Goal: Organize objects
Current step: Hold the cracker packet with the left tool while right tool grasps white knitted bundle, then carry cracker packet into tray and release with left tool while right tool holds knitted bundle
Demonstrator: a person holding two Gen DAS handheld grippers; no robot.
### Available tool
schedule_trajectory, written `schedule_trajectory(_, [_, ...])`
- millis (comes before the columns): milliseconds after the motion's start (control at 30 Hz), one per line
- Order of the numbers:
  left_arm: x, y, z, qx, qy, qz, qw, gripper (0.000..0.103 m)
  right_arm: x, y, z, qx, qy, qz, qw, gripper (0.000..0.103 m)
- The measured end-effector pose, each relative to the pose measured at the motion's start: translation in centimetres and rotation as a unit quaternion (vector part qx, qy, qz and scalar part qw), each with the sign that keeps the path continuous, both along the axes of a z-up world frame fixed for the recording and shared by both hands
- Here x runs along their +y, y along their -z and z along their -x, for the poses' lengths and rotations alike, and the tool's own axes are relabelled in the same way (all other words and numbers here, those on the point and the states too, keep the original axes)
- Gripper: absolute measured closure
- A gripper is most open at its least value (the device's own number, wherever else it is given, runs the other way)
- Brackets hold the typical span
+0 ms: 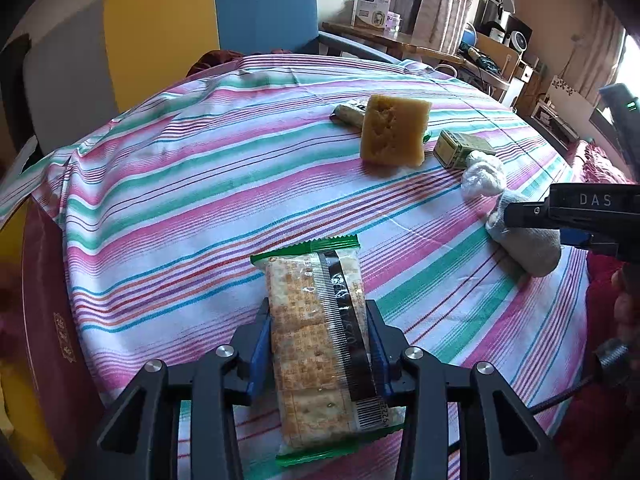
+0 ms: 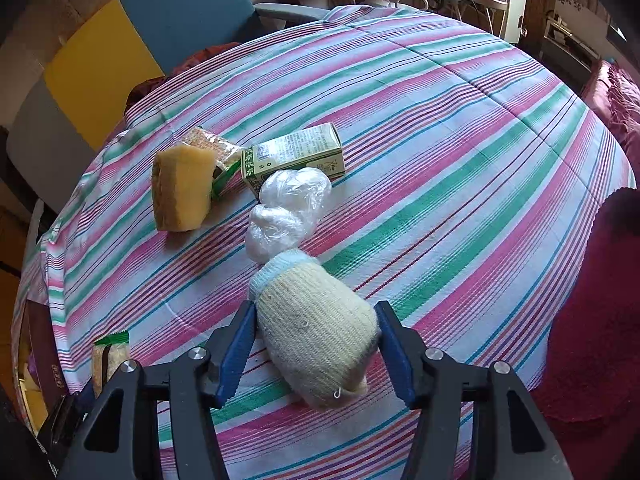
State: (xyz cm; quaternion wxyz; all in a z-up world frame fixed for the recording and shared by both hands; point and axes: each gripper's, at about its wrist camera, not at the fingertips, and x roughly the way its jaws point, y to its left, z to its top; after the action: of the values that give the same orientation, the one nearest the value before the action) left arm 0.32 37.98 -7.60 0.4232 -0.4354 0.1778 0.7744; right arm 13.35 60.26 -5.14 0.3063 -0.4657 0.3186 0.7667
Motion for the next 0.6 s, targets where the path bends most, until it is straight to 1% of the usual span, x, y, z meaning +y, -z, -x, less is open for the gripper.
schedule_trajectory(33, [-0.4,-0.4,-0.2,-0.001,0.002,-0.005,1.0,0.061,0.1,-0.1,-0.1,0.003,-0.001,0.004,1.0,0.043])
schedule_trajectory(100, [-1.3,-1.5,-1.0,0.013,0.007,-0.016,0.9998,0.061,0.3,0.0,-0.2,0.014,-0.007,0.021,1.0,0.043])
schedule_trajectory(200, [-2.9,-3.0,-1.4,0.014,0.005,-0.031,0.9994,0.061,0.1,-0.2,0.1,0.015,-0.019,0.023,0.999,0.043])
schedule_trajectory(333, [-5.5,-4.4,-0.7,0.007,-0.02,-0.046,0.9987,0.061,0.0,-0.4,0.4,0.014,-0.03,0.02,0.999,0.043])
schedule_trajectory(367, [-6.3,-4.6,-0.4,0.004,-0.029,-0.048,0.9984,0.061,-1.1,-0.4,1.8,0.013,-0.032,0.019,0.999,0.043])
schedule_trajectory(467, [-8.1,-4.8,0.7,-0.005,-0.058,-0.05,0.9971,0.061,-1.9,-0.5,2.9,0.008,-0.037,0.013,0.999,0.043])
schedule_trajectory(600, [-10.6,-5.0,1.7,-0.012,-0.09,-0.055,0.9943,0.061,-2.3,-0.8,2.6,0.008,-0.049,0.01,0.999,0.043])
